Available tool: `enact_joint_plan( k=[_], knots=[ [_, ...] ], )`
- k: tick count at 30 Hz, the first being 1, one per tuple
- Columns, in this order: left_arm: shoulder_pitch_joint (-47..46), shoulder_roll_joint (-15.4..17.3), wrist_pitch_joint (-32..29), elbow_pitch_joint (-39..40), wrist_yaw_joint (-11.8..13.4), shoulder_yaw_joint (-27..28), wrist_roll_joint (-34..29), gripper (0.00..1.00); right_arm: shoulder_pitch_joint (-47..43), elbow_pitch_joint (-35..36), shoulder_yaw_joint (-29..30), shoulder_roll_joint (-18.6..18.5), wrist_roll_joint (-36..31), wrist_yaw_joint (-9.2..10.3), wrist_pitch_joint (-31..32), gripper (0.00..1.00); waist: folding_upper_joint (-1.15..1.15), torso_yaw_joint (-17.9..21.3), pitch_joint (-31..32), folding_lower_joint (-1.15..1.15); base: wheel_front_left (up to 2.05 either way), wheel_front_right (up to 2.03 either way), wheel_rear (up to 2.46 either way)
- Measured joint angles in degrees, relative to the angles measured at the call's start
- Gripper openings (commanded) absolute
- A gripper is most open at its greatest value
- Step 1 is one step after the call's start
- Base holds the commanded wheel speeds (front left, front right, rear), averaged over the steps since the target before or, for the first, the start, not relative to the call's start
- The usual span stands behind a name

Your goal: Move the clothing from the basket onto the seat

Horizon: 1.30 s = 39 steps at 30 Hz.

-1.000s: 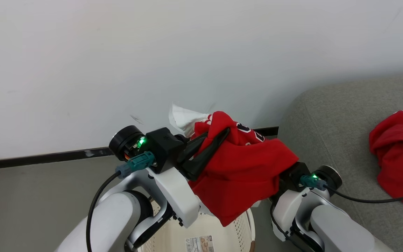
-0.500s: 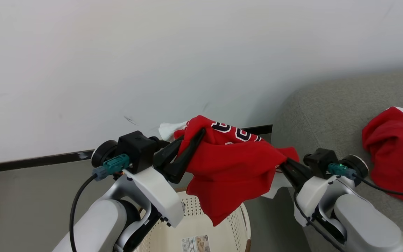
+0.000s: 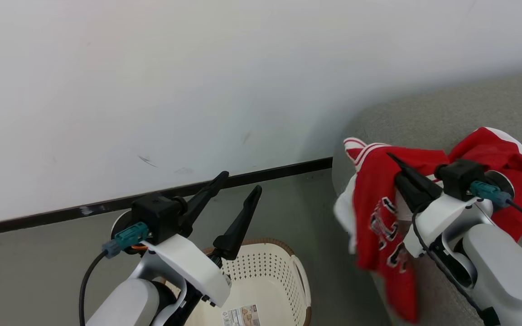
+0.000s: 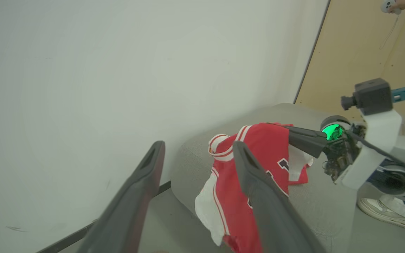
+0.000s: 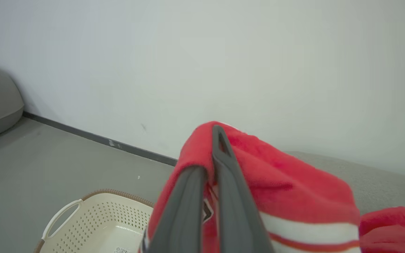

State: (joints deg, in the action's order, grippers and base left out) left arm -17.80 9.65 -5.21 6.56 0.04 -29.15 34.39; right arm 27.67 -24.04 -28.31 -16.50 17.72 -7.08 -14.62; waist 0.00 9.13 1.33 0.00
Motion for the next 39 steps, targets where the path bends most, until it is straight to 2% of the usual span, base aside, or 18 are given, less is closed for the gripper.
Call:
enact_joint_plan(
  k=[8,18,32,39],
  knots=[
    [2.0,0.0,3.2,-0.8,0.0,0.4,0.0,1.00,1.1,4.3,3.8,-1.8,-1.2,0.00,0.0,0.00,0.00,2.1,-0.1,0.00,0.00,0.00,0.00],
    [2.4,-0.3,5.6,-1.7,-1.3,-1.6,-0.7,1.00,0.5,11.3,15.5,-6.0,-3.1,0.00,0.0,0.00,0.00,5.1,0.3,0.00,0.00,0.00,0.00],
    [3.0,-2.0,6.8,-3.7,-3.3,-5.2,-0.7,1.00,-9.2,16.1,25.5,-8.2,-4.9,0.00,0.0,0.00,0.00,10.1,1.0,0.00,0.00,0.00,0.00],
    [3.0,-2.5,7.9,-4.4,-3.8,-5.8,-0.8,1.00,-13.1,17.4,27.4,-8.2,-5.3,0.00,0.0,0.00,0.00,12.8,1.1,0.00,0.00,0.00,0.00]
  ],
)
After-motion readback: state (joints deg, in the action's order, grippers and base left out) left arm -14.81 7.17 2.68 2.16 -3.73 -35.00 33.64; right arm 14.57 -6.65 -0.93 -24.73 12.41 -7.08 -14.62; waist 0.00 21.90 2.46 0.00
